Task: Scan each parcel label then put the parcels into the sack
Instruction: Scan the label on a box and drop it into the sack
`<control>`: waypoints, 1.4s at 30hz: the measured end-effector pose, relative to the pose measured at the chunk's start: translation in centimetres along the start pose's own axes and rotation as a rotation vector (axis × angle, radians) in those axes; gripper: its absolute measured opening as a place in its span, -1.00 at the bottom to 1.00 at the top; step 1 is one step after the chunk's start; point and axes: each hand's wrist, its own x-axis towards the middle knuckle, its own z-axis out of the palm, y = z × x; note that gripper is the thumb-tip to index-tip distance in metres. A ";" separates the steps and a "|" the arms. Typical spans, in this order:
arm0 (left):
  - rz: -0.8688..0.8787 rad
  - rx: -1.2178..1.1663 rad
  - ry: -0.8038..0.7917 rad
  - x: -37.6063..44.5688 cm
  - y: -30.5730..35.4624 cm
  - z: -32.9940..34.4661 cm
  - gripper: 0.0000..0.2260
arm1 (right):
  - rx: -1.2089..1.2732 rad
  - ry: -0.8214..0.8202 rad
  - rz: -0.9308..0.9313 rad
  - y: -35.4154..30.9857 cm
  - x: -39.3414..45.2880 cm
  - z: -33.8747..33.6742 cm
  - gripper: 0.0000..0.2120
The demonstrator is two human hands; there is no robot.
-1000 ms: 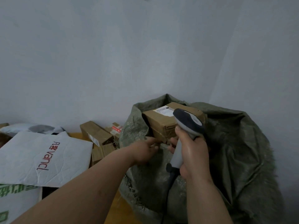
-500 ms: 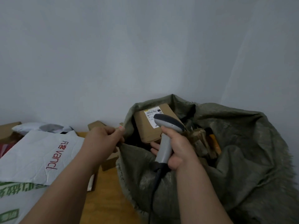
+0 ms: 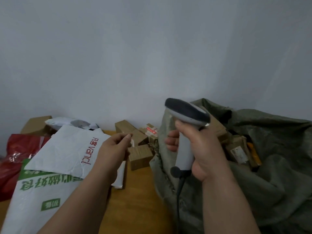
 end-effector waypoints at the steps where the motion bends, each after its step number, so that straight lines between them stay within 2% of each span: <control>1: -0.026 -0.001 0.014 0.3 -0.8 -1.4 -0.88 | -0.029 -0.032 0.016 0.7 -0.5 1.6 -0.87; 4: -0.110 0.019 0.045 1.0 -3.7 -6.0 -0.88 | -0.104 -0.060 0.090 4.0 -1.0 6.5 -0.91; 9: -0.243 0.021 0.113 2.2 -8.2 -14.2 -0.88 | -0.124 0.025 0.263 10.6 -0.4 13.4 -0.86; 13: -0.325 0.055 0.171 2.2 -11.3 -19.4 -0.89 | -0.123 0.049 0.357 15.0 -0.4 16.8 -0.82; 17: -0.360 0.076 0.188 3.2 -12.8 -21.5 -0.89 | -0.133 0.098 0.400 17.5 0.8 18.7 -0.85; 25: -0.363 0.176 0.090 7.8 -14.1 -16.1 -0.91 | -0.190 0.295 0.429 21.0 5.4 15.9 -0.91; 35: -0.179 0.651 -0.263 16.4 -18.2 -3.8 -0.33 | -0.280 0.329 0.466 25.8 11.0 11.2 -0.83; 39: -0.021 0.772 -0.384 19.9 -20.4 -0.7 -0.25 | -0.286 0.312 0.479 27.0 13.1 10.4 -0.86; 42: -0.011 0.874 -0.485 21.8 -22.4 0.8 -0.19 | -0.294 0.300 0.481 27.9 13.8 10.0 -0.94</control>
